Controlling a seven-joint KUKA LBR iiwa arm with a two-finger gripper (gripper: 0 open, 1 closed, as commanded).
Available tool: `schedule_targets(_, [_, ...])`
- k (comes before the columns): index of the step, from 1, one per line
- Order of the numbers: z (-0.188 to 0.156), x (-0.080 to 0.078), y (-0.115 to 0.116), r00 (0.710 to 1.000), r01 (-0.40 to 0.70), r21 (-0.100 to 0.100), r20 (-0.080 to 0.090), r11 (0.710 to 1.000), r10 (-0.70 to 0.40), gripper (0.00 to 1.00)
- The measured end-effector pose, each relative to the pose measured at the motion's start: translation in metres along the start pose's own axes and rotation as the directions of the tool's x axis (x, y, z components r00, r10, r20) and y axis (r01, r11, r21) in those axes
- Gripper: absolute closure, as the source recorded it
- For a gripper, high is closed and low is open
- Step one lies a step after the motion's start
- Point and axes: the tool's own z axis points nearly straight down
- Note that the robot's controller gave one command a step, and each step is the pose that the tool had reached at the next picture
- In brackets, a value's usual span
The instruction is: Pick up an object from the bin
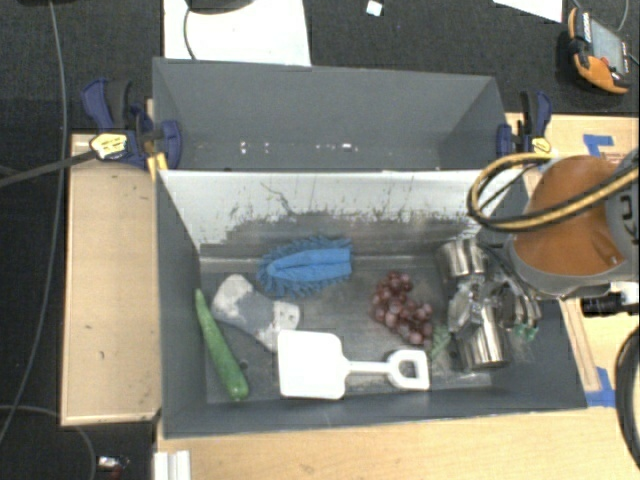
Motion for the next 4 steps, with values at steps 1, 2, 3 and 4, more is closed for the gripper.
schedule_targets(1, [0.0,0.0,0.0,1.0,0.003,0.0,0.0,1.0,-0.003,1.0])
schedule_targets(2, [0.007,-0.002,0.003,0.998,0.066,0.0,-0.001,0.998,-0.066,1.0])
schedule_targets(3, [0.01,0.013,0.051,0.987,0.162,0.0,-0.002,0.987,-0.162,1.0])
schedule_targets(4, [0.043,-0.021,0.034,0.843,0.537,0.0,-0.002,0.843,-0.537,0.0])
